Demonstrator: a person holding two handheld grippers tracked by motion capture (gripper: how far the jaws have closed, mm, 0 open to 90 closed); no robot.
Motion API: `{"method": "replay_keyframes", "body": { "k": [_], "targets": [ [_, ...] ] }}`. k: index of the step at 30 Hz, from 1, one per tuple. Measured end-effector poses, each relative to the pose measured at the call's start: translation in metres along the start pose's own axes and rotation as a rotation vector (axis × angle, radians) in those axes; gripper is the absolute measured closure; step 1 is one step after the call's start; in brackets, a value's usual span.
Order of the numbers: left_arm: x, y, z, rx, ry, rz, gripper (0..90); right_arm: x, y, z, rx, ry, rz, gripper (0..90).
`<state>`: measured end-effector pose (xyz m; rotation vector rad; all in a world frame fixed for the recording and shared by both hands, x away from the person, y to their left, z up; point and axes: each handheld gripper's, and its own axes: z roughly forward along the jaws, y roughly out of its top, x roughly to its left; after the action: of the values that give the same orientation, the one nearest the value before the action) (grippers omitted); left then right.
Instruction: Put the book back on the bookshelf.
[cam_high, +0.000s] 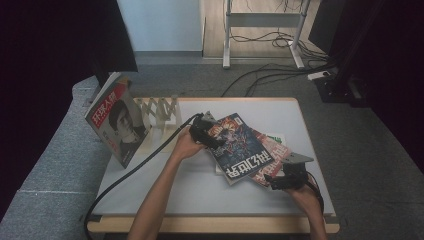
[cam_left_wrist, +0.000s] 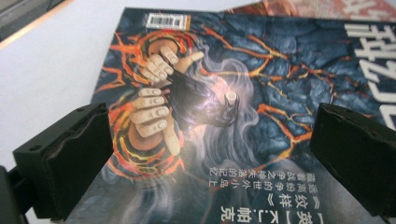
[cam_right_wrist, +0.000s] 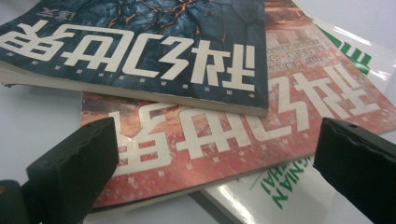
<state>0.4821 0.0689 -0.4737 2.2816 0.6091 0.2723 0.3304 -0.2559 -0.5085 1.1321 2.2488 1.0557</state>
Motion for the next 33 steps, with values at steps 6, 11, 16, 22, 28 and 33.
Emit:
{"method": "replay_keyframes", "body": {
  "k": [6, 11, 16, 22, 28, 33],
  "targets": [
    [0.003, -0.002, 0.003, 0.001, 0.008, 0.002, 0.0, 0.000, 0.003, 0.004, 0.003, 0.008, 0.000, 0.0],
    [0.010, -0.003, 0.006, 0.003, 0.015, -0.009, 0.0, 0.000, 0.008, 0.009, 0.005, 0.012, -0.004, 0.0],
    [0.015, -0.003, 0.012, 0.015, 0.008, -0.024, 0.0, 0.001, 0.012, 0.012, 0.001, 0.016, -0.008, 0.0],
    [0.021, -0.001, 0.021, -0.010, 0.039, -0.047, 0.0, 0.003, 0.017, 0.017, 0.002, 0.020, -0.014, 0.0],
    [0.028, -0.002, 0.028, 0.018, 0.054, -0.045, 4.0, 0.004, 0.018, 0.021, 0.010, 0.027, -0.018, 0.0],
    [0.034, -0.004, 0.033, 0.029, 0.054, -0.060, 2.6, 0.006, 0.019, 0.022, 0.014, 0.034, -0.026, 0.0]
  ]
}}
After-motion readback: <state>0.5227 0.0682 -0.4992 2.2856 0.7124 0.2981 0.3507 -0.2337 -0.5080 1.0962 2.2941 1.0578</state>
